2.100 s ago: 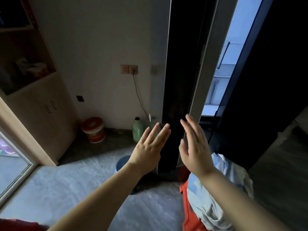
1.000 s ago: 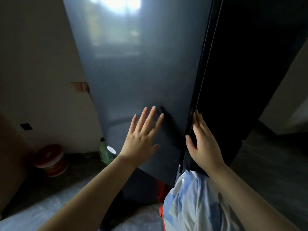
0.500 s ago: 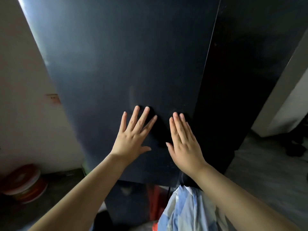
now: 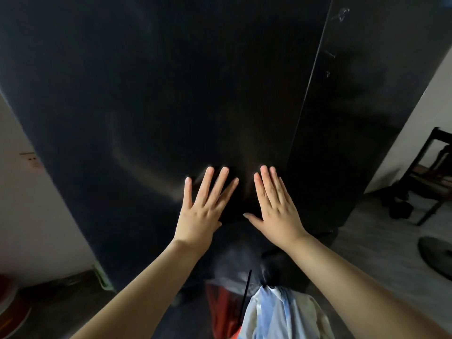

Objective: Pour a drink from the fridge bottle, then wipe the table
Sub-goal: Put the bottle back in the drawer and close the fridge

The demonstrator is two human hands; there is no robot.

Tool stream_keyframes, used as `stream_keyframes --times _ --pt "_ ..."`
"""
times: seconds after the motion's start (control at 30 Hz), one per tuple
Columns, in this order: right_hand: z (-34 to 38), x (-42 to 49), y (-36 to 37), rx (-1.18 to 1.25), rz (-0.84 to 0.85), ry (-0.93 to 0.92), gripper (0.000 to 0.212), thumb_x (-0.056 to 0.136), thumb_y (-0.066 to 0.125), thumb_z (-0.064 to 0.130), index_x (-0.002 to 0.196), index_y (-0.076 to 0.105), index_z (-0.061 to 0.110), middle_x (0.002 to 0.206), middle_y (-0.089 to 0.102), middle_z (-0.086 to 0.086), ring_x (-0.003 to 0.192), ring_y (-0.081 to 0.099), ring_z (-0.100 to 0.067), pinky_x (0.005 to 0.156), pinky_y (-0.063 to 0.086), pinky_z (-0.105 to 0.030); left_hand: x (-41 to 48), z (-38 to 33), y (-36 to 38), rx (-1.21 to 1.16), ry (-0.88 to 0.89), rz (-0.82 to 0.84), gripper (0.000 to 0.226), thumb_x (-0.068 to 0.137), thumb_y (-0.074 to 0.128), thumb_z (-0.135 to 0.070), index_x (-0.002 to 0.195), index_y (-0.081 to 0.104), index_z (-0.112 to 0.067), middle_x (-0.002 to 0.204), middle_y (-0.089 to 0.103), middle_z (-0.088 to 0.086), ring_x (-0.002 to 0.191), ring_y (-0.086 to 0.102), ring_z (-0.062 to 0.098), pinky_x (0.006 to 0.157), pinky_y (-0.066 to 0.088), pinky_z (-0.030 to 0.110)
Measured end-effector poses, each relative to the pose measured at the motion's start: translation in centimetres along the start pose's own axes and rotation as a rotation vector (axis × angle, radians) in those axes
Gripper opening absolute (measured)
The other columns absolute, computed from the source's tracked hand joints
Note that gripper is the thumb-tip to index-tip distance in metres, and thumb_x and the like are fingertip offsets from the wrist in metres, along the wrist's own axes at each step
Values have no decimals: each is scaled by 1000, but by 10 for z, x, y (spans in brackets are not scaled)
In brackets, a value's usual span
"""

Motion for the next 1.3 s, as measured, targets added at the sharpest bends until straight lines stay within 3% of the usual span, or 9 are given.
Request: stream_keyframes --times 0.2,0.47,0.57,0.67,0.9,1.03,1.1,1.17,1.3 --pt "-9 31 25 -77 125 -5 115 77 63 58 148 -3 -3 155 -11 -24 144 2 -36 115 20 -43 23 -2 12 51 -68 135 119 81 64 -51 143 -32 -18 146 -42 14 131 -41 38 101 -21 62" --pt "8 27 5 33 135 102 107 77 67 50 149 5 0 156 -1 -21 144 10 -33 112 25 -38 22 2 11 12 -37 109 116 82 65 -46 145 -28 -17 147 -40 14 132 -40 38 101 -22 61" --pt "13 16 -7 230 44 304 87 86 61 38 150 11 6 158 6 -16 145 15 -26 113 28 -34 19 4 11 37 -29 88 117 81 68 -43 146 -25 -16 149 -37 15 135 -35 37 103 -22 60" --pt "12 2 -8 444 51 581 87 89 59 32 151 1 11 159 1 -9 146 9 -21 112 33 -35 16 8 10 69 -19 72 116 80 69 -36 147 -23 -16 151 -33 14 138 -30 36 105 -21 59" --pt "11 0 -6 385 349 392 95 90 57 34 148 -19 27 156 -22 1 146 3 -20 91 50 -24 14 7 7 104 7 85 110 84 64 -25 145 -27 -12 149 -36 17 137 -31 38 106 -16 59" --pt "0 -3 -18 444 389 353 94 89 60 27 148 -13 32 156 -21 9 127 47 -17 52 39 -9 13 6 3 116 13 76 104 85 57 -17 144 -29 -10 146 -40 20 134 -34 40 105 -14 60" --pt "0 -6 -31 422 396 331 91 90 59 28 149 -9 31 157 -20 9 124 47 -10 69 46 -11 13 8 -2 89 24 91 104 87 58 -29 145 -27 -11 146 -39 20 135 -33 40 106 -14 60" --pt "8 -10 -44 382 384 287 87 91 57 30 150 -7 27 158 -16 6 142 17 -13 105 35 -26 9 8 -9 -47 48 116 105 87 54 -51 146 -24 -14 149 -35 17 137 -30 37 108 -13 59" --pt "31 -30 -77 286 424 289 80 94 49 37 151 -4 19 160 -6 0 146 -6 -16 120 12 -36 -10 -3 -32 -439 81 224 98 85 42 -68 148 -20 -24 156 -24 7 144 -20 28 114 -4 51"
Point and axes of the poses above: each hand's wrist, its own x-axis towards the middle knuckle, its own y-axis out of the palm, z = x × y, the point moved 1 cm from there along x, towards the middle knuckle
